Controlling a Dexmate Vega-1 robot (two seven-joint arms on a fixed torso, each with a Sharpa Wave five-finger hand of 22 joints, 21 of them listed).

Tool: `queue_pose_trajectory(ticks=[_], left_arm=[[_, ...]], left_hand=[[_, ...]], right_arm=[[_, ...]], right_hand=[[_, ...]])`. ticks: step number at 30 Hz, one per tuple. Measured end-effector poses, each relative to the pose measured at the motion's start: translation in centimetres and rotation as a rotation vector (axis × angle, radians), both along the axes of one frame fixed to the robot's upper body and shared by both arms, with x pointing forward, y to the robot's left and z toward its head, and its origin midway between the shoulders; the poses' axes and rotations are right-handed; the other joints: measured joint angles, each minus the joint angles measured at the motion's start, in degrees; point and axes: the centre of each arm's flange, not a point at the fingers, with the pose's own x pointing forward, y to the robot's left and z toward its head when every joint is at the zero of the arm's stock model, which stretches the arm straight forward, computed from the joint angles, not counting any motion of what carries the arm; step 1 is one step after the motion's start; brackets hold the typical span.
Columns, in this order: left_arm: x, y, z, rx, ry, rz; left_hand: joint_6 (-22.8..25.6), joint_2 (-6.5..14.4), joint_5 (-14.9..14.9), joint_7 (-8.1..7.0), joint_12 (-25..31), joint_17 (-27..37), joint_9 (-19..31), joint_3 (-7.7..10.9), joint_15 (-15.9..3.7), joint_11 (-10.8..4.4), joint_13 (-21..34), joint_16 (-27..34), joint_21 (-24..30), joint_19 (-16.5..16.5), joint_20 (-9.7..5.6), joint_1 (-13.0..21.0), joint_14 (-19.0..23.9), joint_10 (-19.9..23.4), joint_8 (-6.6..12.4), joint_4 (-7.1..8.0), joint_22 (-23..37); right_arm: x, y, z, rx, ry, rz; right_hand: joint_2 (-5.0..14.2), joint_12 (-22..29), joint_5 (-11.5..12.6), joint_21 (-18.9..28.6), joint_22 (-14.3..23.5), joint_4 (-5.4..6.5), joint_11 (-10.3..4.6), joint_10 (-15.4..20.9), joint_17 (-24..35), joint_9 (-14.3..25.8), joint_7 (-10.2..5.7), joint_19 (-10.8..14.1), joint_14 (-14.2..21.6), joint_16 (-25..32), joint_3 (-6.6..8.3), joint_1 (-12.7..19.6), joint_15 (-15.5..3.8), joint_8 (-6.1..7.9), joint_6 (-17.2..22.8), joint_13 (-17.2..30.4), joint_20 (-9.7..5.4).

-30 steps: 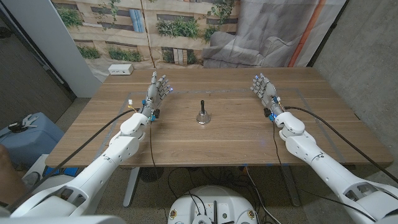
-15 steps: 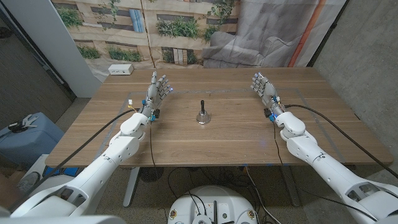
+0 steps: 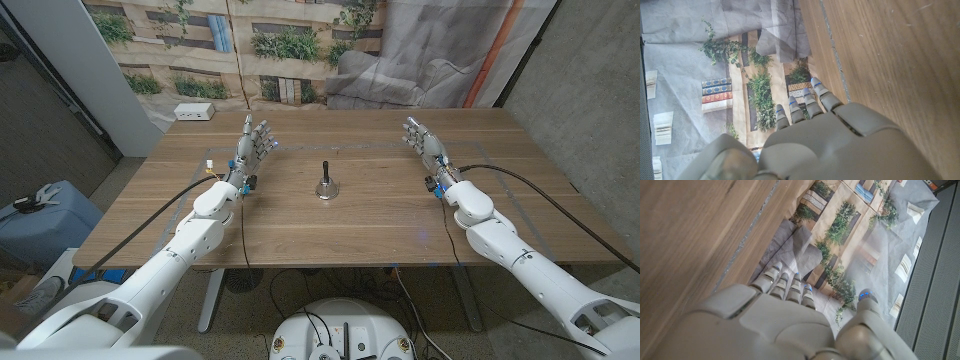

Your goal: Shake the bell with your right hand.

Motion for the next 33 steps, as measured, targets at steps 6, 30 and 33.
queue_pose_trajectory(ticks=[6,30,33], left_arm=[[0.0,0.0,0.0,0.0,0.0,0.0],[0.0,0.0,0.0,0.0,0.001,0.0],[0.0,0.0,0.0,0.0,0.001,0.0]], left_hand=[[0.0,0.0,0.0,0.0,0.0,0.0,0.0,0.0,0.0,0.0,0.0,0.0,0.0,0.0,0.0,0.0,0.0,0.0,0.0,0.0,0.0],[0.0,0.0,-0.03,0.0,0.0,-0.01,-0.01,0.0,0.0,0.01,-0.01,0.0,0.0,0.0,0.0,0.0,0.0,0.0,0.0,0.0,-0.01],[0.0,0.0,-0.03,0.0,0.0,-0.01,-0.01,0.0,0.0,0.01,-0.01,0.0,0.0,0.0,0.0,0.0,0.0,0.0,0.0,0.0,0.0]], right_arm=[[-0.6,0.4,-0.1,-0.061,-0.007,-0.026],[-2.9,2.2,-0.1,-0.27,-0.067,-0.082],[-3.1,2.6,0.0,-0.296,-0.076,-0.087]], right_hand=[[-0.54,0.0,0.0,0.0,0.0,-0.53,-0.63,-0.63,-0.27,0.0,-0.62,-1.07,-0.74,-0.2,0.09,1.92,-0.12,0.0,-1.83,0.0,0.15],[-2.34,-0.23,0.22,0.01,-0.01,-1.31,-1.42,-2.67,-1.05,0.27,-0.39,-3.02,-2.89,-0.62,0.88,6.28,-0.19,0.68,-2.85,0.31,0.25],[-3.27,-0.23,0.22,0.04,-0.01,-1.14,-1.32,-3.01,-1.3,0.26,-0.12,-3.43,-4.22,-0.64,1.06,7.3,-0.13,0.68,-3.38,0.31,0.67]])
